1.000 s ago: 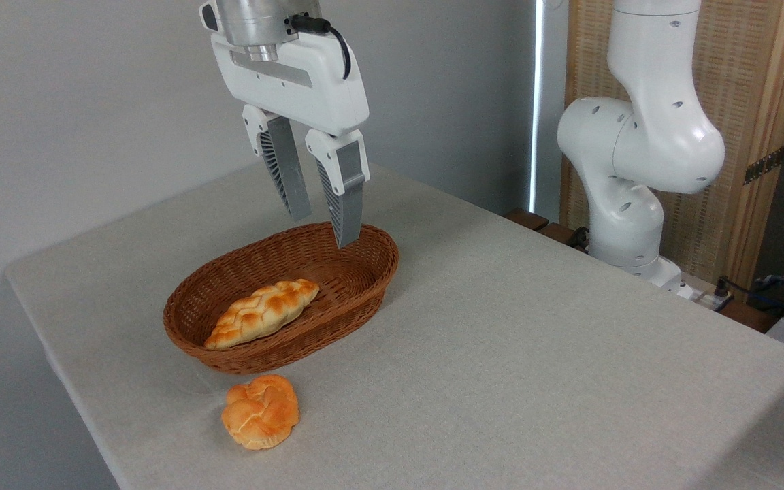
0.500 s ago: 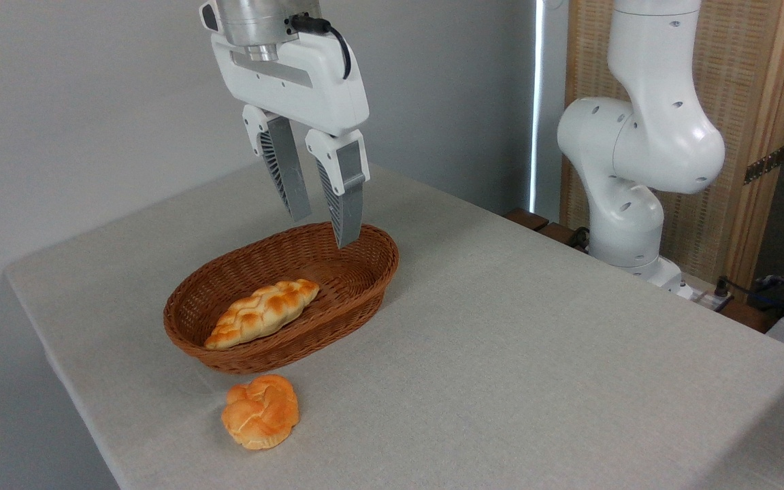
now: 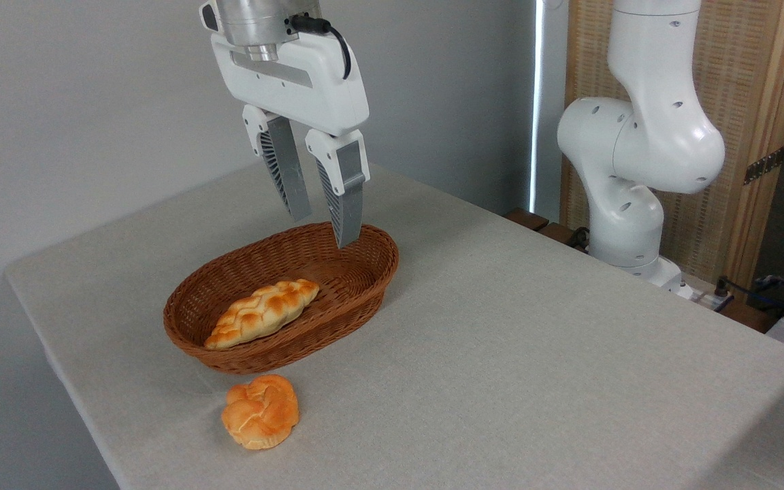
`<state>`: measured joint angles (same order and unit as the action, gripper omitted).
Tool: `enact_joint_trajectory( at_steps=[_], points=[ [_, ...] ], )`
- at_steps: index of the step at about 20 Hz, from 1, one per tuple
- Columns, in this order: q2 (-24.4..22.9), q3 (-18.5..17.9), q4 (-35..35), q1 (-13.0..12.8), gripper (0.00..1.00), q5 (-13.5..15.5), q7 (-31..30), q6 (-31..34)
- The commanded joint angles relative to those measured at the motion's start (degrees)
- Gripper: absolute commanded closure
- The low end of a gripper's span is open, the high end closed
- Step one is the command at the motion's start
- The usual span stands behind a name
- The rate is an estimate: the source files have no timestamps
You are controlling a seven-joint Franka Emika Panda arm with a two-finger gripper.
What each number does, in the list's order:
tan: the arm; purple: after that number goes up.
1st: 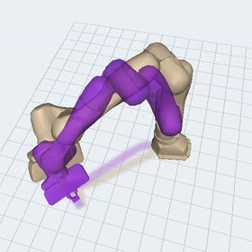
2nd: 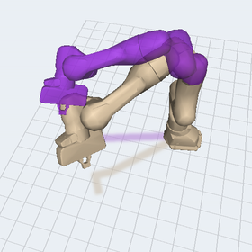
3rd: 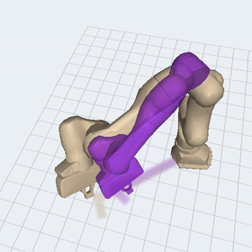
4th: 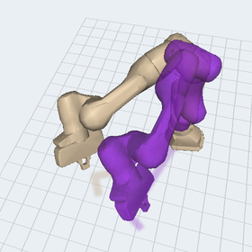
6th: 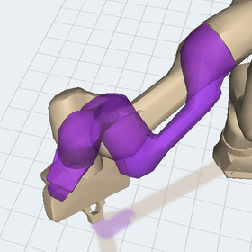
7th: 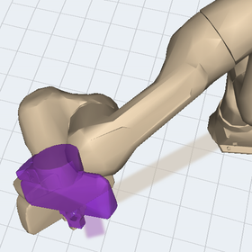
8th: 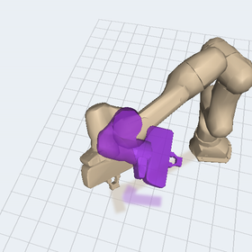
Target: Put bread into the basket
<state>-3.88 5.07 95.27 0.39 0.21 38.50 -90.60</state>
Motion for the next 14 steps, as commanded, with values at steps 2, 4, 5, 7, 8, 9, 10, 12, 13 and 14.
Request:
enact_joint_trajectory(
  at_steps=[2, 4, 5, 7, 8, 9, 10, 12, 13, 14],
  points=[
    [-0.51, -0.41, 0.00, -0.21, 0.00, 0.22, -0.53, 1.22],
    [-0.25, -0.41, 0.00, -0.04, 0.00, 0.14, -0.53, 0.34],
    [0.10, -0.41, 0.00, 0.14, 0.00, 0.14, -0.79, -0.10],
    [0.71, -0.67, 0.09, 0.66, 0.00, 1.97, -4.55, -2.28],
    [1.15, -1.02, 0.09, 0.67, 0.00, 2.24, -6.84, -4.13],
    [1.94, -1.03, 0.09, 0.67, 0.00, 2.16, -8.77, -5.80],
    [2.73, -1.03, 0.00, 0.67, 0.00, 2.07, -10.71, -7.21],
    [4.49, -1.03, 0.09, 0.67, 0.00, 1.98, -14.66, -10.28],
    [5.45, -1.03, 0.09, 0.67, 0.00, 1.98, -16.95, -12.04],
    [6.59, -0.94, 0.00, 0.67, 0.00, 1.81, -19.75, -13.45]
  ],
)
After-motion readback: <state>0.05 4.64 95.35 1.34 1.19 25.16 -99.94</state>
